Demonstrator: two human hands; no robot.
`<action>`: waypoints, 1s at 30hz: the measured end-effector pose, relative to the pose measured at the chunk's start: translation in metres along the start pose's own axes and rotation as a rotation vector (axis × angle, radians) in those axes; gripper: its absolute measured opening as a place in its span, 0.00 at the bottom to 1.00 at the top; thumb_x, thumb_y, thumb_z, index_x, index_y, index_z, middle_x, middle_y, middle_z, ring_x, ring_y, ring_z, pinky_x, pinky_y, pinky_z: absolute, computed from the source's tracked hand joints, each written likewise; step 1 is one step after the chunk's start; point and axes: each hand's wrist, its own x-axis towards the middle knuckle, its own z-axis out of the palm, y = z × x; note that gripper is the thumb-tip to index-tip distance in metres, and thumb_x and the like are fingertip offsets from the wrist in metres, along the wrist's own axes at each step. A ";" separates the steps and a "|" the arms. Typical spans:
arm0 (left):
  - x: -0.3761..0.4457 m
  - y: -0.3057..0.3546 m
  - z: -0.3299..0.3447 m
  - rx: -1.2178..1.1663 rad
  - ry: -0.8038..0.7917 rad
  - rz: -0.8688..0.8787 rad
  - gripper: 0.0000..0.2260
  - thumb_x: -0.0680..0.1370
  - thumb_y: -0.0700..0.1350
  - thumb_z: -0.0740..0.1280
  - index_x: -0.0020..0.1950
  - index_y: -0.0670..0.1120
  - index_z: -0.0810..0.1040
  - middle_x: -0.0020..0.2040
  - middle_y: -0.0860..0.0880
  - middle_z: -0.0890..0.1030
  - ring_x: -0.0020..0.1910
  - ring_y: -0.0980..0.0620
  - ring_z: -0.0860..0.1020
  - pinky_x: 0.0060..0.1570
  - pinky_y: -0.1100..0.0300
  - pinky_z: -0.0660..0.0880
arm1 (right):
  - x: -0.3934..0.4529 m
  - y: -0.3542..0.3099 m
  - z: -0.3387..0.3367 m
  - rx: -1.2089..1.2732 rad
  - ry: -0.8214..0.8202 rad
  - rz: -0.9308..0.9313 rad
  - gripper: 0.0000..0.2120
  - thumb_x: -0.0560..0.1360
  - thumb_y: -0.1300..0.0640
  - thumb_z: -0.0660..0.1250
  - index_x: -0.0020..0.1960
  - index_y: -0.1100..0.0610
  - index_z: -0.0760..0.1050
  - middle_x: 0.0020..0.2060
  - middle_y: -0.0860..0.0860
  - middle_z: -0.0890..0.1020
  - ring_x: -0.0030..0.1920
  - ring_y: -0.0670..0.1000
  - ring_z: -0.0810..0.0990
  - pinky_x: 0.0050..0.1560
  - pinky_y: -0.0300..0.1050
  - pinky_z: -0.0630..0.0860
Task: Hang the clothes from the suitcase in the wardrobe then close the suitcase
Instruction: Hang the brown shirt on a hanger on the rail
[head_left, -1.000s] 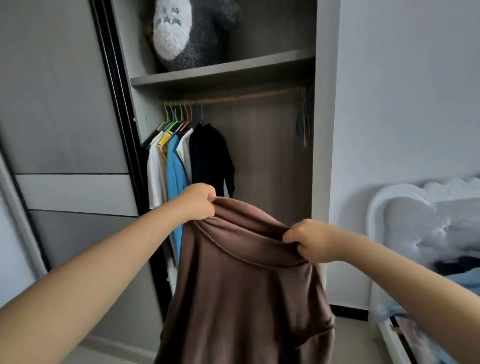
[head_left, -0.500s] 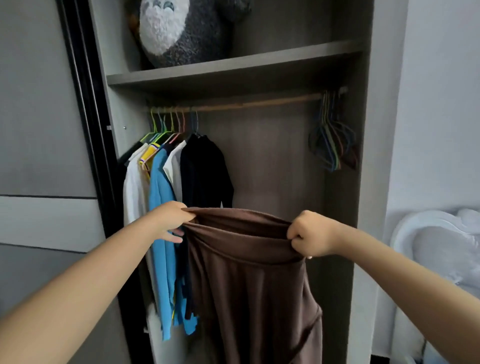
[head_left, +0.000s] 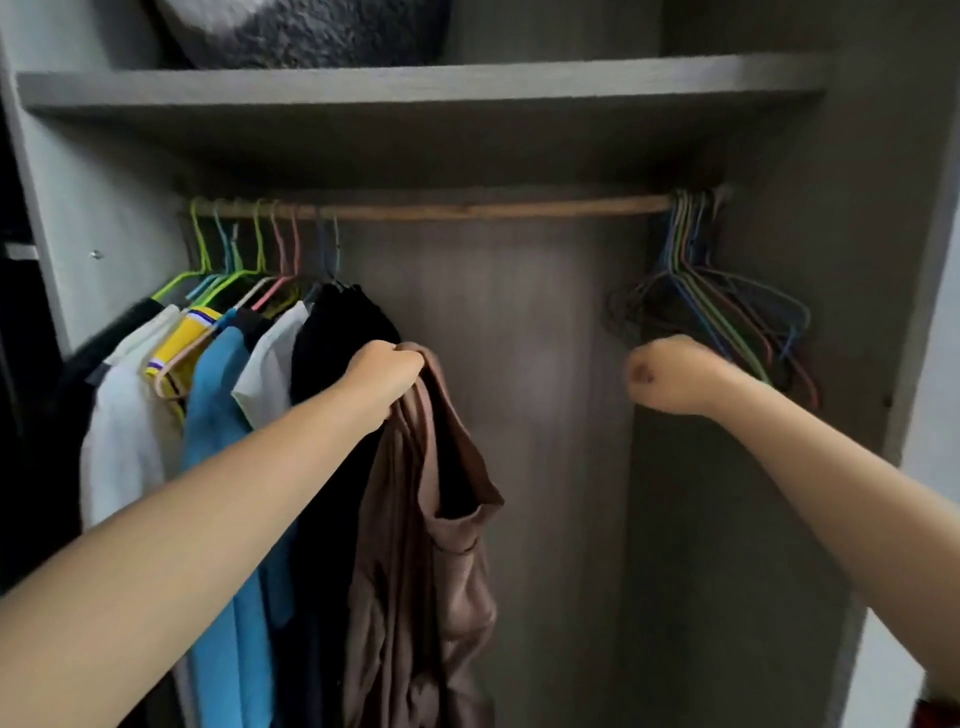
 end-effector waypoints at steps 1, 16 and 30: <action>0.008 0.000 0.001 -0.011 0.010 0.004 0.07 0.77 0.38 0.55 0.40 0.41 0.68 0.29 0.47 0.62 0.26 0.50 0.61 0.27 0.62 0.55 | 0.013 0.007 0.000 -0.025 0.082 0.085 0.12 0.74 0.58 0.62 0.55 0.61 0.77 0.53 0.60 0.79 0.56 0.59 0.77 0.52 0.47 0.74; 0.057 0.010 -0.025 -0.040 0.072 -0.130 0.13 0.81 0.44 0.52 0.35 0.46 0.60 0.33 0.48 0.60 0.27 0.53 0.59 0.22 0.69 0.56 | 0.093 0.060 -0.003 0.034 0.305 0.552 0.19 0.76 0.63 0.61 0.65 0.68 0.63 0.61 0.66 0.72 0.61 0.64 0.73 0.56 0.53 0.72; 0.063 0.007 -0.009 -0.023 0.015 -0.114 0.10 0.81 0.45 0.51 0.51 0.41 0.68 0.35 0.45 0.67 0.31 0.49 0.66 0.31 0.60 0.63 | 0.101 0.060 -0.020 0.509 0.433 0.374 0.12 0.75 0.67 0.57 0.54 0.71 0.75 0.42 0.66 0.76 0.46 0.65 0.78 0.44 0.51 0.72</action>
